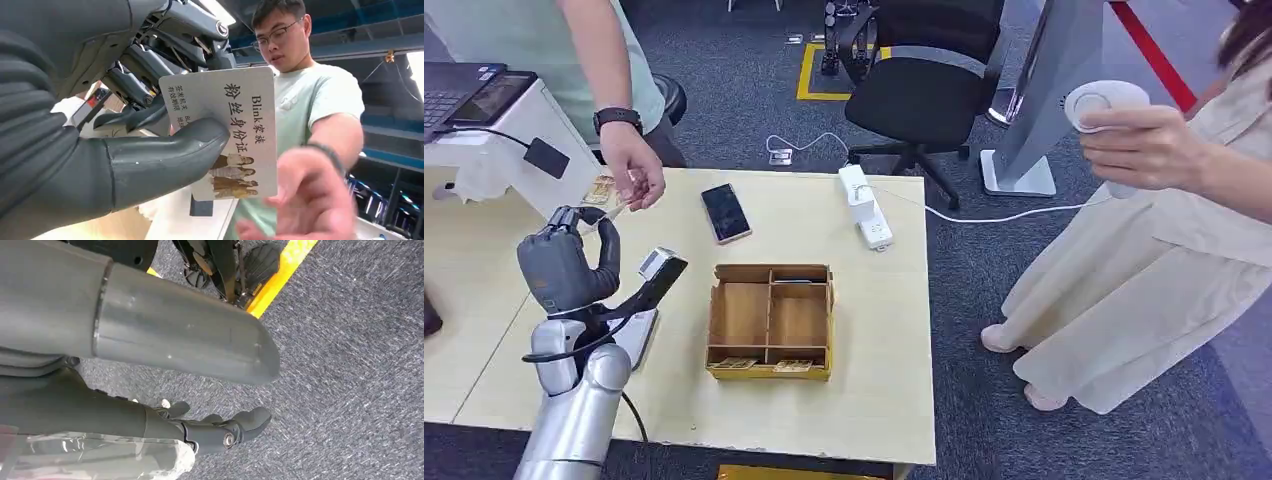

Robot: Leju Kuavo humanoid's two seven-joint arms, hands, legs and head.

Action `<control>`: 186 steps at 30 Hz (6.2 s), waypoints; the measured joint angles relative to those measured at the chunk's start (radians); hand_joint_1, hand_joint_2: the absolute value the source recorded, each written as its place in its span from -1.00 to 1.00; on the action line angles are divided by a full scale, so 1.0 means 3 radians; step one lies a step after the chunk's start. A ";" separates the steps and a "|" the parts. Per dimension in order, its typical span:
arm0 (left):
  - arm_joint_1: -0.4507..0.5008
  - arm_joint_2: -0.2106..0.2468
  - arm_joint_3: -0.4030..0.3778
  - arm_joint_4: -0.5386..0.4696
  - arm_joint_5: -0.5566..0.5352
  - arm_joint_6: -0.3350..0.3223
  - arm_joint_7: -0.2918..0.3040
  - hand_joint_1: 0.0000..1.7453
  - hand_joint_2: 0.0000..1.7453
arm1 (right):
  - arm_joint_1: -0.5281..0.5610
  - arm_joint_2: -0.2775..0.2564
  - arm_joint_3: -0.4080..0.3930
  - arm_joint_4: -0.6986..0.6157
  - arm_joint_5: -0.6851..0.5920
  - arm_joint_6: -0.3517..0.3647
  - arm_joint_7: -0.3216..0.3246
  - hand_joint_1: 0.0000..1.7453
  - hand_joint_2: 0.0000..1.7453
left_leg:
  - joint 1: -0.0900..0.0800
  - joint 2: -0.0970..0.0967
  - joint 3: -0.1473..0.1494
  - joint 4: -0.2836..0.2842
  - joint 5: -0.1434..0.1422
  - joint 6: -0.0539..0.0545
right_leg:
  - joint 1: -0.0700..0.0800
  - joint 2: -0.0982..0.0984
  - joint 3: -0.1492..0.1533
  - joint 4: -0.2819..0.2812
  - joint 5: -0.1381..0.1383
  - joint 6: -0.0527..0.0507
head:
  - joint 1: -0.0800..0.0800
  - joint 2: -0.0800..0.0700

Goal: Pass the card to the sensor for recognition and then transmit it.

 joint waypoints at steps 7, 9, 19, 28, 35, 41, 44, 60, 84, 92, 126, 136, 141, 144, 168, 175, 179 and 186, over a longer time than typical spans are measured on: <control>0.0011 0.0003 -0.0001 0.0016 0.0179 0.0000 0.0062 1.00 1.00 | 0.0002 -0.0001 0.0000 0.0000 -0.0017 -0.0004 0.0000 -1.00 -1.00 | 0.0000 0.0000 0.0000 0.0000 0.0000 0.0000 | 0.0000 0.0000 0.0000 0.0000 0.0000 0.0000 | 0.0000 0.0001; 0.0013 0.0008 -0.0008 0.0027 0.0229 -0.0001 0.0090 1.00 1.00 | 0.0002 -0.0001 0.0000 0.0000 -0.0022 -0.0004 0.0000 -1.00 -1.00 | 0.0000 0.0000 0.0000 0.0000 0.0000 0.0000 | 0.0000 0.0000 0.0000 0.0000 0.0000 0.0000 | 0.0000 0.0001; 0.0010 0.0131 -0.0191 0.0053 0.1210 -0.0255 0.0216 1.00 1.00 | 0.0013 -0.0001 -0.0001 0.0000 -0.0080 -0.0022 -0.0001 -1.00 -1.00 | 0.0001 0.0000 0.0000 0.0000 0.0000 0.0000 | 0.0001 0.0000 -0.0001 0.0000 0.0000 0.0000 | 0.0000 0.0001; -0.0017 0.0252 -0.0257 0.0113 0.2213 -0.0868 0.0392 1.00 1.00 | 0.0018 0.0000 -0.0008 0.0000 -0.0151 -0.0066 0.0000 -1.00 -1.00 | 0.0001 0.0002 0.0001 0.0000 0.0000 0.0000 | 0.0001 0.0002 -0.0001 0.0000 0.0000 0.0000 | -0.0001 0.0001; -0.0036 0.0397 -0.0297 0.0219 0.2589 -0.1184 0.0668 1.00 1.00 | 0.0022 -0.0001 -0.0011 0.0000 -0.0187 -0.0109 0.0000 -1.00 -1.00 | 0.0001 0.0002 0.0001 0.0000 0.0000 0.0000 | 0.0001 0.0002 -0.0001 0.0000 0.0000 0.0000 | 0.0000 0.0001; -0.0046 0.0565 -0.0351 0.0341 0.2593 -0.1256 0.0801 1.00 1.00 | 0.0030 0.0000 -0.0013 0.0000 -0.0196 -0.0114 0.0000 -1.00 -1.00 | 0.0001 0.0003 0.0000 0.0000 0.0000 0.0000 | 0.0001 0.0004 -0.0001 0.0000 0.0000 0.0000 | -0.0001 0.0000; -0.0039 0.0609 -0.0351 0.0360 0.2581 -0.1249 0.0844 1.00 1.00 | 0.0031 0.0000 -0.0013 0.0000 -0.0196 -0.0118 0.0000 -1.00 -1.00 | 0.0001 0.0003 0.0000 0.0000 0.0000 0.0000 | 0.0001 0.0004 -0.0001 0.0000 0.0000 0.0000 | 0.0000 0.0001; 0.0111 0.0765 -0.0351 0.0212 0.2577 -0.1251 0.0913 1.00 1.00 | 0.0031 0.0000 -0.0029 -0.0010 -0.0256 -0.0089 -0.0010 -1.00 -1.00 | 0.0001 0.0003 0.0000 -0.0001 0.0000 0.0000 | 0.0001 0.0004 -0.0001 0.0001 0.0000 0.0000 | 0.0000 0.0001; 0.0651 0.0758 -0.0427 -0.0064 0.2215 -0.1591 0.1154 1.00 1.00 | 0.0030 0.0000 -0.0039 -0.0019 -0.0299 -0.0100 -0.0020 -1.00 -1.00 | 0.0001 0.0003 -0.0001 -0.0001 -0.0001 -0.0001 | 0.0001 0.0003 -0.0002 0.0001 -0.0001 -0.0001 | 0.0000 0.0000; 0.0691 0.0741 -0.0435 0.0000 0.1867 -0.1623 0.1288 1.00 1.00 | 0.0030 0.0000 -0.0039 -0.0020 -0.0294 -0.0099 -0.0010 -1.00 -1.00 | 0.0001 0.0003 -0.0001 -0.0001 -0.0001 -0.0001 | 0.0001 0.0003 -0.0002 0.0001 -0.0001 -0.0001 | 0.0000 0.0001; 0.0450 0.0729 -0.0427 0.0382 0.1297 -0.1338 0.1467 1.00 1.00 | 0.0030 0.0000 -0.0008 -0.0020 -0.0254 -0.0062 0.0019 -1.00 -1.00 | 0.0001 0.0002 0.0000 -0.0001 0.0000 -0.0001 | 0.0001 0.0002 -0.0001 0.0001 -0.0001 -0.0001 | 0.0000 0.0000; 0.0424 0.0732 -0.0389 0.0509 0.1102 -0.1381 0.1626 1.00 1.00 | 0.0031 0.0000 0.0000 -0.0023 -0.0252 -0.0052 0.0023 -1.00 -1.00 | 0.0001 0.0002 0.0001 -0.0001 0.0000 -0.0001 | 0.0001 0.0002 0.0001 0.0001 -0.0001 -0.0001 | 0.0000 0.0000; 0.0418 0.0736 -0.0365 0.0544 0.1063 -0.1471 0.1638 1.00 1.00 | 0.0032 0.0000 0.0001 -0.0024 -0.0252 -0.0051 0.0025 -1.00 -1.00 | 0.0001 0.0002 0.0004 -0.0002 0.0000 -0.0001 | 0.0001 0.0001 0.0004 0.0002 -0.0001 -0.0001 | 0.0000 0.0000; 0.0415 0.0749 -0.0348 0.0563 0.1049 -0.1537 0.1670 1.00 1.00 | 0.0031 0.0000 0.0004 -0.0025 -0.0254 -0.0046 0.0020 -1.00 -1.00 | 0.0001 0.0001 0.0006 -0.0002 0.0000 -0.0001 | 0.0001 0.0000 0.0006 0.0002 -0.0001 -0.0001 | -0.0001 0.0000; 0.0257 0.0580 -0.0326 0.1005 0.0794 -0.1364 0.1519 1.00 1.00 | 0.0031 0.0000 0.0044 -0.0027 -0.0245 -0.0046 0.0020 -1.00 -1.00 | 0.0001 -0.0004 0.0016 -0.0002 0.0003 -0.0004 | 0.0001 -0.0008 0.0015 0.0002 0.0000 -0.0002 | 0.0000 0.0000; 0.0076 0.0530 -0.0327 0.0837 0.1052 -0.1116 0.1176 1.00 1.00 | 0.0031 0.0000 0.0056 -0.0027 -0.0244 -0.0048 0.0020 -1.00 -1.00 | 0.0001 -0.0004 0.0014 -0.0002 0.0007 -0.0002 | 0.0001 -0.0008 0.0014 0.0002 0.0001 -0.0002 | 0.0000 0.0001; -0.0025 0.0518 -0.0327 0.0738 0.1102 -0.1115 0.1176 1.00 1.00 | 0.0032 0.0000 0.0075 -0.0027 -0.0245 -0.0048 0.0020 -1.00 -1.00 | 0.0001 -0.0002 0.0014 -0.0002 0.0006 -0.0002 | 0.0001 -0.0003 0.0013 0.0002 0.0001 -0.0002 | 0.0000 0.0001; -0.0117 0.0474 -0.0327 0.0585 0.1348 -0.0724 0.0895 1.00 1.00 | 0.0031 0.0000 0.0086 -0.0027 -0.0245 -0.0038 0.0010 -1.00 -1.00 | 0.0001 -0.0003 0.0008 -0.0001 0.0006 -0.0002 | 0.0001 -0.0004 0.0007 0.0002 0.0001 -0.0002 | 0.0000 0.0000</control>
